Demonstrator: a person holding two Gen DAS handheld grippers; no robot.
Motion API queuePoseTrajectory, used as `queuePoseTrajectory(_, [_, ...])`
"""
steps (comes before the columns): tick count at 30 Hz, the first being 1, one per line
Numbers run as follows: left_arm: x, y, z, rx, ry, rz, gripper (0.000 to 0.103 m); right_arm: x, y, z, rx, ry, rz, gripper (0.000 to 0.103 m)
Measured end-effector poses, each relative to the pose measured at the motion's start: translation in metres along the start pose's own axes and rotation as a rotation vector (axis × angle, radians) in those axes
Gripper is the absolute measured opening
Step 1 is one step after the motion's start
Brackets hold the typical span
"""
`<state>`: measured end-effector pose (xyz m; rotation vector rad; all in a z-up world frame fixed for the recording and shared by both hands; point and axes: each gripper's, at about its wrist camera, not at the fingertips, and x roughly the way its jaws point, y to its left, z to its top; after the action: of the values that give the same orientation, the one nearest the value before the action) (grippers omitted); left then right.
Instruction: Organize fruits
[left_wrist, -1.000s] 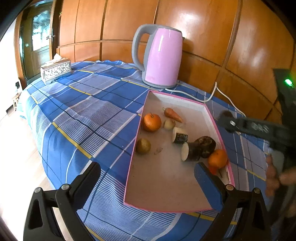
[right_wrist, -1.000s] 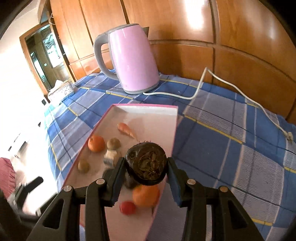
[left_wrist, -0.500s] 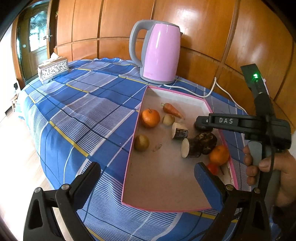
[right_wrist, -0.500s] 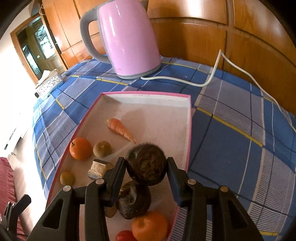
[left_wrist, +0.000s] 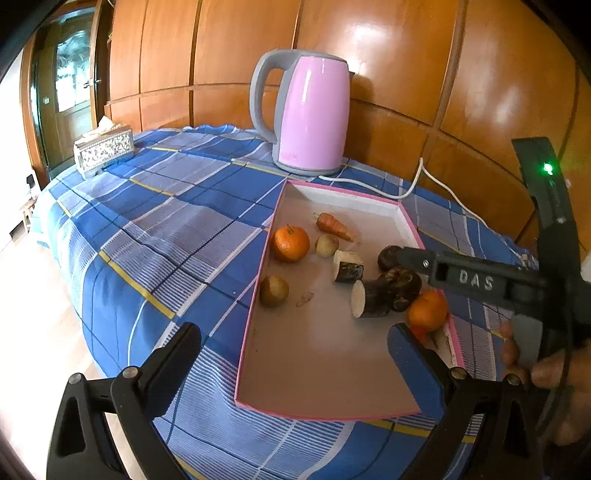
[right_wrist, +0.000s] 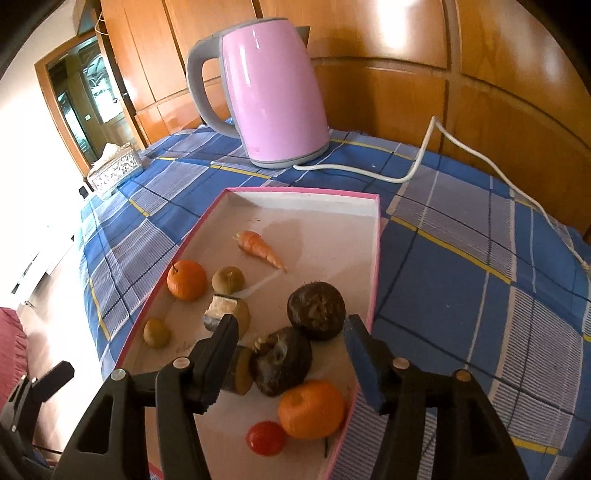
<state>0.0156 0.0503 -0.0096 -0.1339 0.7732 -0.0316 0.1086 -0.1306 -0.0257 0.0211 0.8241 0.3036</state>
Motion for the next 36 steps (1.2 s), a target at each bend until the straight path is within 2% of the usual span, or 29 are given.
queuePoseTrajectory(6, [-0.009, -0.007, 0.001, 0.020, -0.025, -0.002, 0.102, -0.021, 0.000, -0.013, -0.017, -0.044, -0.047, 0.060])
queuePoseTrajectory(19, [-0.028, -0.023, 0.001, 0.065, -0.091, 0.004, 0.103, -0.070, -0.005, -0.051, -0.015, -0.154, -0.205, 0.061])
queuePoseTrajectory(28, [-0.029, -0.030, -0.004, 0.068, -0.082, -0.002, 0.103, -0.092, -0.017, -0.084, 0.086, -0.199, -0.314, 0.066])
queuePoseTrajectory(32, [-0.030, -0.037, -0.007, 0.081, -0.081, -0.009, 0.103, -0.096, -0.019, -0.089, 0.101, -0.206, -0.330, 0.066])
queuePoseTrajectory(36, [-0.028, -0.037, -0.009, 0.071, -0.070, 0.017, 0.103, -0.102, -0.016, -0.092, 0.086, -0.226, -0.343, 0.066])
